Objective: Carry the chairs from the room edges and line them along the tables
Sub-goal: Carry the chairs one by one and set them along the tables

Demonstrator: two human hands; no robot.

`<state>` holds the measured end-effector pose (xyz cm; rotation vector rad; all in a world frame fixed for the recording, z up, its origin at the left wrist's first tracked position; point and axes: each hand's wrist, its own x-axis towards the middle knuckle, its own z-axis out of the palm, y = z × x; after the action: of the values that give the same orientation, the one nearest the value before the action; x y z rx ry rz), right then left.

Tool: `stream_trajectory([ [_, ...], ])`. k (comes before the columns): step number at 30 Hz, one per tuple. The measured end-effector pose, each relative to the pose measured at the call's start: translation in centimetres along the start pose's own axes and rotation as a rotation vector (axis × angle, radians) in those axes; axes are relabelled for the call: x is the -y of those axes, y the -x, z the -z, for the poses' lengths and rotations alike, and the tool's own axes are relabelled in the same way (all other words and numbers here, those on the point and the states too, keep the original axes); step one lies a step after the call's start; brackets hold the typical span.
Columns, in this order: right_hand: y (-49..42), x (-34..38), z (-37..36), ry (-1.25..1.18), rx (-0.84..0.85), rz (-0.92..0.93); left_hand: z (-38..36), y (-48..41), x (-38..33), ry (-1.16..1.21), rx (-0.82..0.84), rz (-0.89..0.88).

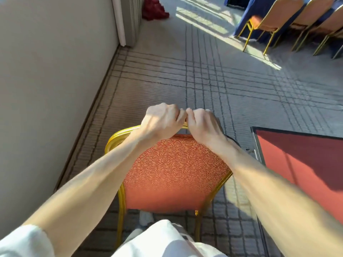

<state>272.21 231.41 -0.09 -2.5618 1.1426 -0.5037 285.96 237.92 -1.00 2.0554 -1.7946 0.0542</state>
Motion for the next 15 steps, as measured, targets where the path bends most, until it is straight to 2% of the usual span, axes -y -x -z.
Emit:
stream_trajectory([
  [5,-4.8,-1.1,0.2,0.029,-0.067,0.051,-0.1,-5.3,1.9,0.001,-0.050,-0.026],
  [11,-9.4,-2.6,-2.2,0.103,-0.260,0.113,-1.6,-9.4,4.9,0.078,-0.111,-0.107],
  [15,-13.0,-4.8,-5.9,0.093,-0.256,0.091,-5.1,-12.3,8.2,0.114,-0.095,-0.112],
])
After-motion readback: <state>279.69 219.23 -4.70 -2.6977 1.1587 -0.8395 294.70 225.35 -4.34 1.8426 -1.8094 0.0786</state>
